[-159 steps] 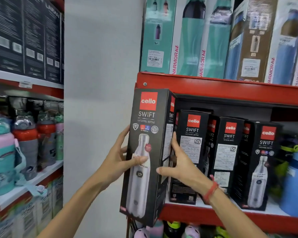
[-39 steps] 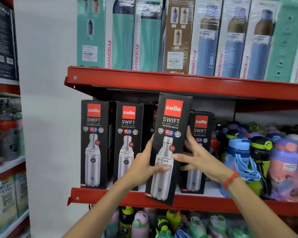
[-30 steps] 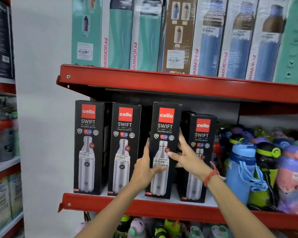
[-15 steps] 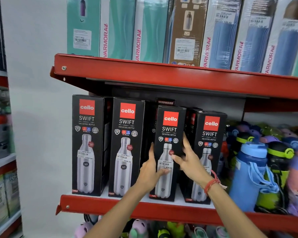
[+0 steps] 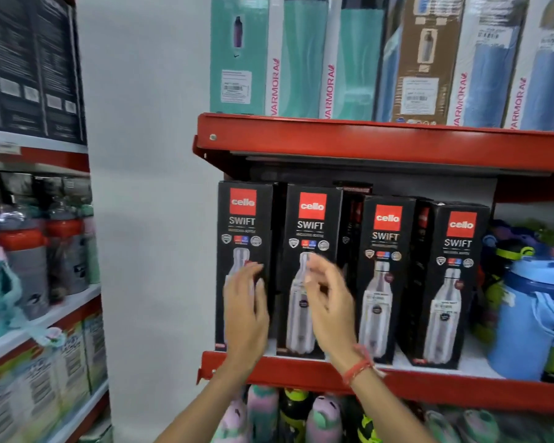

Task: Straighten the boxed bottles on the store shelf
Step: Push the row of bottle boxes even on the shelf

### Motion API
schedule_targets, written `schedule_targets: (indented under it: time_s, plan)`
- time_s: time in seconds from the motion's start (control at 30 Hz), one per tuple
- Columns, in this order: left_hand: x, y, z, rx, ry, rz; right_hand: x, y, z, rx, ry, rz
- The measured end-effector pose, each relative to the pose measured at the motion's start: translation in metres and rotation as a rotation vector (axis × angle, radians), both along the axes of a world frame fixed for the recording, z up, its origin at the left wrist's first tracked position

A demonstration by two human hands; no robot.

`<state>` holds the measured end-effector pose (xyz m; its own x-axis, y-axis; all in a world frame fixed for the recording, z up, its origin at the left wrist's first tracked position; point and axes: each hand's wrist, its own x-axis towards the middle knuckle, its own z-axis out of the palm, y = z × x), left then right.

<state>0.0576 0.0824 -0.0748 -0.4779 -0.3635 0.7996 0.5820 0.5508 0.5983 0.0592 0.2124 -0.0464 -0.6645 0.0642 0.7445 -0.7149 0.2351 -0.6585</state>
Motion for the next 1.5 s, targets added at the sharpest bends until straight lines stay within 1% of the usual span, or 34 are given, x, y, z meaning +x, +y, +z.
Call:
schedule_targets:
  time_s: [0.03, 0.1, 0.17, 0.2, 0.3, 0.33, 0.43, 0.5, 0.7, 0.8, 0.87, 0.9, 0.97, 1.03, 1.1, 1.17, 1.2, 1.27, 1.3, 1.33, 1.4, 1.5]
  plan:
    - [0.001, -0.011, -0.005, 0.037, -0.022, 0.028, 0.003, -0.015, -0.007, -0.001, -0.090, 0.086]
    - [-0.001, -0.027, -0.013, 0.128, -0.155, 0.018, 0.007, -0.042, -0.019, -0.001, -0.275, 0.211]
    - [-0.005, -0.045, -0.020, 0.208, -0.333, -0.045, 0.007, -0.065, -0.030, 0.022, -0.385, 0.239]
    - [-0.007, -0.053, -0.023, 0.224, -0.395, -0.099, 0.006, -0.074, -0.034, 0.028, -0.412, 0.250]
    - [-0.011, -0.073, -0.033, 0.228, -0.443, -0.428, 0.005, -0.085, -0.043, 0.018, -0.477, 0.293]
    - [-0.010, -0.078, -0.035, 0.219, -0.480, -0.496, 0.005, -0.086, -0.044, 0.016, -0.499, 0.298]
    - [-0.002, -0.092, -0.037, 0.168, -0.604, -0.558, 0.008, -0.083, -0.049, 0.023, -0.521, 0.301]
    - [0.009, -0.096, -0.034, 0.123, -0.621, -0.591, 0.011, -0.080, -0.049, 0.056, -0.524, 0.300]
    - [0.027, -0.095, -0.031, 0.139, -0.628, -0.618, 0.022, -0.071, -0.049, 0.116, -0.550, 0.276]
    - [0.027, -0.093, -0.030, 0.115, -0.630, -0.590, 0.024, -0.069, -0.049, 0.136, -0.551, 0.276]
    - [0.031, -0.087, -0.029, 0.085, -0.614, -0.523, 0.024, -0.065, -0.047, 0.133, -0.536, 0.284]
    - [0.033, -0.083, -0.029, 0.072, -0.585, -0.463, 0.023, -0.061, -0.046, 0.128, -0.523, 0.284]
    - [0.036, -0.072, -0.029, 0.090, -0.492, -0.271, 0.021, -0.050, -0.043, 0.083, -0.473, 0.261]
    - [0.042, -0.055, -0.025, 0.144, -0.352, -0.097, 0.018, -0.035, -0.042, -0.005, -0.376, 0.170]
    - [0.045, -0.035, -0.020, 0.146, -0.193, -0.085, 0.012, -0.015, -0.044, -0.105, -0.290, 0.061]
    - [0.044, -0.013, -0.015, 0.084, -0.113, -0.157, 0.006, 0.004, -0.045, -0.179, -0.275, 0.006]
    - [0.044, -0.002, -0.013, 0.064, -0.132, -0.229, 0.003, 0.012, -0.046, -0.195, -0.293, -0.002]
    - [0.044, 0.019, -0.010, 0.054, -0.301, -0.445, -0.001, 0.024, -0.046, -0.195, -0.369, 0.022]
    - [0.042, 0.028, -0.012, 0.047, -0.385, -0.521, -0.002, 0.028, -0.046, -0.187, -0.416, 0.059]
    - [0.039, 0.034, -0.015, 0.030, -0.436, -0.547, -0.003, 0.030, -0.046, -0.181, -0.460, 0.105]
    - [0.033, 0.044, -0.021, 0.034, -0.457, -0.530, -0.005, 0.035, -0.045, -0.178, -0.536, 0.198]
    - [0.026, 0.048, -0.027, 0.138, -0.490, -0.517, -0.010, 0.041, -0.046, -0.133, -0.610, 0.263]
